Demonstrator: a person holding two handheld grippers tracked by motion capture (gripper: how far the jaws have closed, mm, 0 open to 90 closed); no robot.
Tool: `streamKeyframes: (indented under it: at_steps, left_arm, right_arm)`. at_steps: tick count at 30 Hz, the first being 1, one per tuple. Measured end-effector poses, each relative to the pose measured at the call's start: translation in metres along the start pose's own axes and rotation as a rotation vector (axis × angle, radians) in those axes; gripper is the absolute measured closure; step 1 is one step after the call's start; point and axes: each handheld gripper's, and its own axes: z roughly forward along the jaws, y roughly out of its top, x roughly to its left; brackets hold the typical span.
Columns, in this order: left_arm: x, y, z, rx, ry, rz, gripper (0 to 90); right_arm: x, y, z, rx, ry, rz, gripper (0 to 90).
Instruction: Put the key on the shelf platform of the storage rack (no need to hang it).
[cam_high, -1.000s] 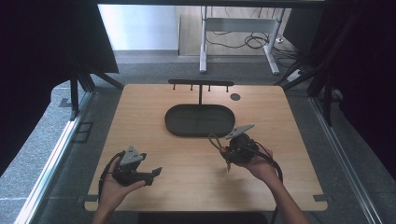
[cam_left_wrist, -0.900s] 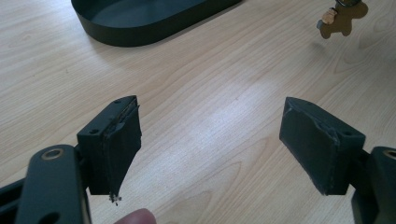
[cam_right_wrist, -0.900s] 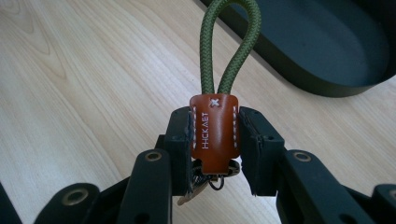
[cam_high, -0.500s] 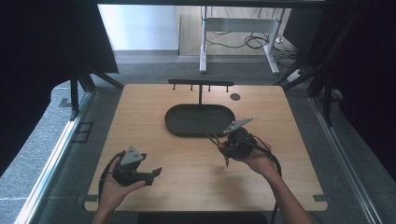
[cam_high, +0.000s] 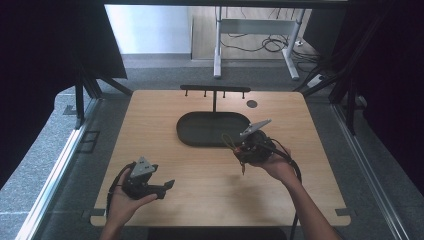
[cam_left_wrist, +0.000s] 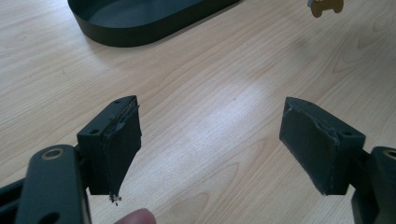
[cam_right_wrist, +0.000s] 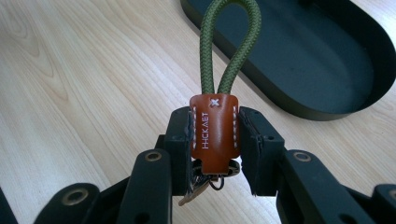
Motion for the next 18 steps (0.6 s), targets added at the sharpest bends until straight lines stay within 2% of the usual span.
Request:
streamKeyframes:
  at_steps: [18]
  left_arm:
    - [0.0, 0.0, 0.0, -0.001, -0.004, -0.003, 21.1]
  right_arm:
    - [-0.015, 0.016, 0.002, 0.028, 0.002, -0.014, 66.8]
